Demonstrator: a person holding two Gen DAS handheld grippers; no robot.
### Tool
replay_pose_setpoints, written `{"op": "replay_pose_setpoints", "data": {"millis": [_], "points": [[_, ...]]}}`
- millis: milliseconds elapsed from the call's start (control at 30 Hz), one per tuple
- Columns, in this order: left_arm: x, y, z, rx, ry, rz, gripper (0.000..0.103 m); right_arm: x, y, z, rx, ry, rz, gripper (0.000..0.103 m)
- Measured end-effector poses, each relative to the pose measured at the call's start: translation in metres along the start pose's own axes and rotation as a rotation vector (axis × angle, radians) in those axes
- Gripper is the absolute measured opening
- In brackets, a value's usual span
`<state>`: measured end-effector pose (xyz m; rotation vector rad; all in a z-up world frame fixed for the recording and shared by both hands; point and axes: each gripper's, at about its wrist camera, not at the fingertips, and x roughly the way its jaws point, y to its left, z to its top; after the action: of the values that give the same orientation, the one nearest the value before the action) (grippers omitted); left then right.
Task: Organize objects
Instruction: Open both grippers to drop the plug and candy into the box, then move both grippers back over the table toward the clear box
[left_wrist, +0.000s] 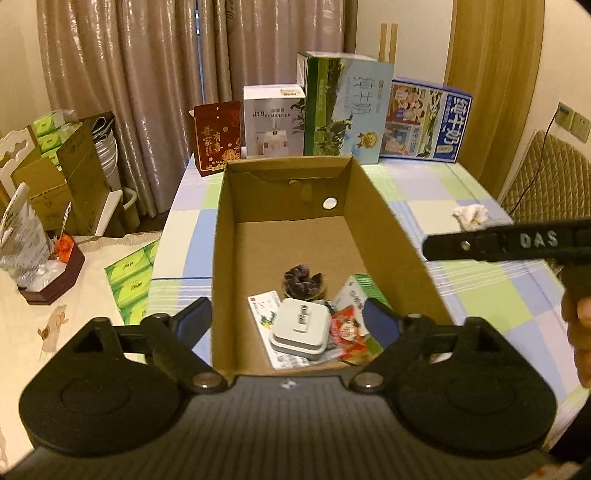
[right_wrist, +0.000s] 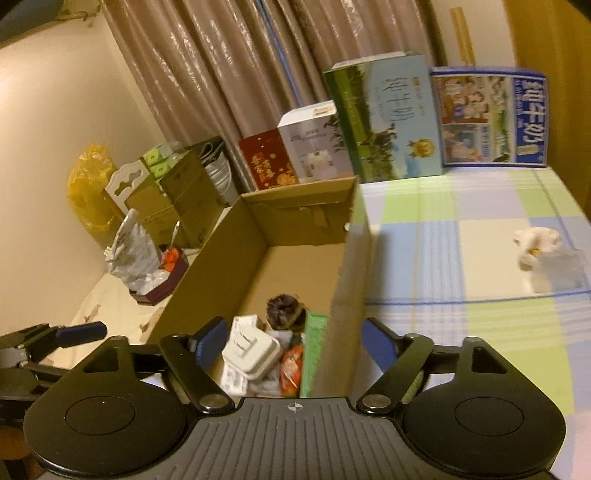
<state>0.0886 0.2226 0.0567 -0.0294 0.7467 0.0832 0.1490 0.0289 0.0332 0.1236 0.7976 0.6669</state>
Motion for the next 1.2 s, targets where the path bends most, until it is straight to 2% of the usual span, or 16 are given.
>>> {"op": "replay_pose_setpoints", "data": {"millis": [267, 367, 500, 800, 1200], "points": [[-0.036, -0.029, -0.02, -0.045, -0.02, 0.001, 0.102, -0.057, -0.008, -0.028, -0.029, -0.035, -0.046, 0.095], [-0.047, -0.04, -0.027, -0.049, -0.021, 0.004, 0.102, -0.076, -0.013, -0.036, -0.041, -0.048, -0.069, 0.101], [-0.059, -0.056, -0.035, -0.047, -0.035, 0.013, 0.102, -0.099, -0.022, -0.049, -0.051, -0.057, -0.101, 0.101], [-0.068, -0.096, -0.04, -0.018, -0.035, -0.032, 0.102, -0.136, -0.058, -0.064, 0.003, -0.08, -0.17, 0.101], [-0.066, -0.129, -0.039, 0.0, -0.033, -0.077, 0.102, -0.158, -0.091, -0.071, 0.059, -0.092, -0.219, 0.101]]}}
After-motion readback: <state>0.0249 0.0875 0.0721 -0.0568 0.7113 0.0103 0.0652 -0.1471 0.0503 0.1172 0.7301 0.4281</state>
